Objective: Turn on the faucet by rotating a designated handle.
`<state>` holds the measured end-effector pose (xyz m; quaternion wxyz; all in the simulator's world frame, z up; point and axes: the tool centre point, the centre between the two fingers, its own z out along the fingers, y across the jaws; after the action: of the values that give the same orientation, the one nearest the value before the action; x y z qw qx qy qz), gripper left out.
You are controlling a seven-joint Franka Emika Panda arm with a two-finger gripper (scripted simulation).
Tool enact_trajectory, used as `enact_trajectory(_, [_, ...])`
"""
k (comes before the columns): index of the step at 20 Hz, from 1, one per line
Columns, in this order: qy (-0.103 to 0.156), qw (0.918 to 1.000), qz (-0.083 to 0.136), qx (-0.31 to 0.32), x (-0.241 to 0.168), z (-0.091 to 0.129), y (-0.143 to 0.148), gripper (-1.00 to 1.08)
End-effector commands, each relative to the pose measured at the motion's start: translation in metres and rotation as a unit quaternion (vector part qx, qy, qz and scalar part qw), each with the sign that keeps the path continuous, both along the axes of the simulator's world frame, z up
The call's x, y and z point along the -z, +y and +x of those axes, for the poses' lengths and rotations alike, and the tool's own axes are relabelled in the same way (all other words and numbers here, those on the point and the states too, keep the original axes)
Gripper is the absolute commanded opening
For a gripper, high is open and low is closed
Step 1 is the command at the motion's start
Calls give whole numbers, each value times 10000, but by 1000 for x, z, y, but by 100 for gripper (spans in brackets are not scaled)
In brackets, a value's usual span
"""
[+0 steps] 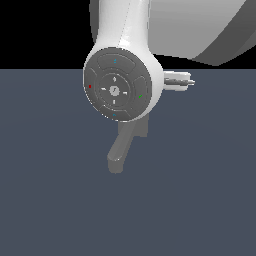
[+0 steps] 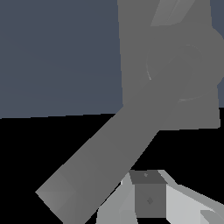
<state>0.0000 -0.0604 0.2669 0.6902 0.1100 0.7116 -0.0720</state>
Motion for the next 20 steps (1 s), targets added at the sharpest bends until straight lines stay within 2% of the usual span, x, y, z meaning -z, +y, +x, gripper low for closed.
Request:
enact_trajectory(1, [-29, 9997, -181, -174, 0, 1, -8, -100])
enact_trajectory(20, [-120, 9995, -230, -167, 30, -2, -55, -100])
